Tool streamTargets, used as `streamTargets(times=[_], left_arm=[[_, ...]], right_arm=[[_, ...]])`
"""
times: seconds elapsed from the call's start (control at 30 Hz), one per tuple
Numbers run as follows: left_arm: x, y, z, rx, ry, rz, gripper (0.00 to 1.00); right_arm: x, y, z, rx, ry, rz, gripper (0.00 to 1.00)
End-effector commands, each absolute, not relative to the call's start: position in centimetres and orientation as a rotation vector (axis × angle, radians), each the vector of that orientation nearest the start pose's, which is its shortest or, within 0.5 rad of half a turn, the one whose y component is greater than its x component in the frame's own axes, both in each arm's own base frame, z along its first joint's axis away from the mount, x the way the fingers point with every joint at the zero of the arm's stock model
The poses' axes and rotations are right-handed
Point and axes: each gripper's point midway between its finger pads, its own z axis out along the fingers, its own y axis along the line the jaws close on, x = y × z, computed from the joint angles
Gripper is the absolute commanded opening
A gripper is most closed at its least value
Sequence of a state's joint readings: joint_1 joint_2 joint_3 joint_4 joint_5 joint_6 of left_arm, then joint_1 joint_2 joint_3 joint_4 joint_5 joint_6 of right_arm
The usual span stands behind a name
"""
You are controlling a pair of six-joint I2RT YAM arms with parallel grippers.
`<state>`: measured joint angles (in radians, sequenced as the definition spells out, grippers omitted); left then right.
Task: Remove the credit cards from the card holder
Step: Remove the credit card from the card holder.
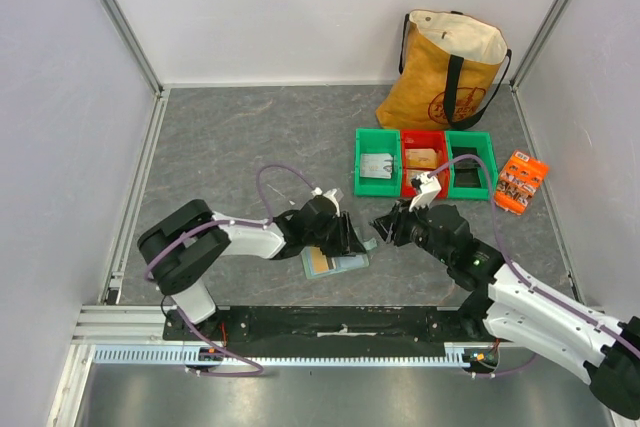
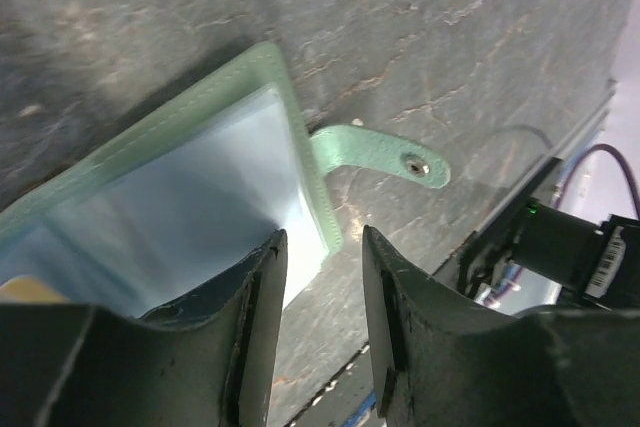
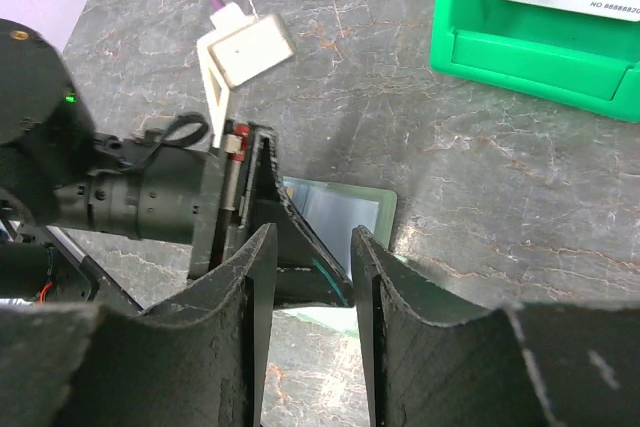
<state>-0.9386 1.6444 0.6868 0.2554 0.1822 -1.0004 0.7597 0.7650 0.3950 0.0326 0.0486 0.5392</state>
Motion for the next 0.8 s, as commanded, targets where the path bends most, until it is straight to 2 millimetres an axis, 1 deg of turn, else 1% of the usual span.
streamTargets(times=[0.0, 0.03, 0.1, 0.17, 0.23, 0.33, 0.4, 0.43, 0.5, 0.57, 0.67, 0.77], left_arm=[[17.7, -37.4, 2.9, 0.009, 2.595, -1.193, 0.44], [17.7, -37.5, 2.8, 0.012, 2.594, -1.195, 0.44], [18.0, -37.8, 3.8, 0.031, 2.559, -1.208, 0.44], [18.5, -38.1, 5.6, 0.064, 2.497, -1.224, 0.44], [19.3, -37.7, 7.7, 0.089, 2.431, -1.201, 0.45], [20.5, -36.2, 10.2, 0.069, 2.343, -1.121, 0.47], [21.1, -34.7, 11.8, 0.04, 2.293, -1.07, 0.47], [21.4, -33.7, 12.0, 0.017, 2.281, -1.019, 0.47], [21.5, -32.0, 12.6, -0.001, 2.261, -0.962, 0.47], [21.2, -30.4, 11.9, -0.022, 2.278, -0.909, 0.47], [20.4, -28.5, 10.5, -0.064, 2.305, -0.874, 0.47], [19.5, -27.3, 9.3, -0.095, 2.325, -0.866, 0.45]], right_arm=[[21.1, 21.2, 14.0, -0.194, 2.002, 0.774, 0.43], [21.0, 21.3, 14.0, -0.202, 2.005, 0.78, 0.43], [20.7, 21.8, 14.2, -0.228, 2.0, 0.813, 0.43], [20.7, 22.4, 14.8, -0.243, 1.987, 0.842, 0.43], [20.4, 22.9, 14.9, -0.261, 1.984, 0.878, 0.43], [20.1, 23.7, 15.1, -0.274, 1.973, 0.939, 0.41], [19.4, 24.8, 15.0, -0.304, 1.968, 1.016, 0.41], [19.2, 25.6, 14.9, -0.323, 1.97, 1.061, 0.4], [18.6, 26.9, 14.4, -0.35, 1.983, 1.144, 0.39], [18.2, 28.0, 13.9, -0.361, 1.994, 1.223, 0.36], [17.8, 29.4, 12.9, -0.384, 2.028, 1.312, 0.32], [17.6, 30.6, 11.9, -0.388, 2.059, 1.381, 0.29]])
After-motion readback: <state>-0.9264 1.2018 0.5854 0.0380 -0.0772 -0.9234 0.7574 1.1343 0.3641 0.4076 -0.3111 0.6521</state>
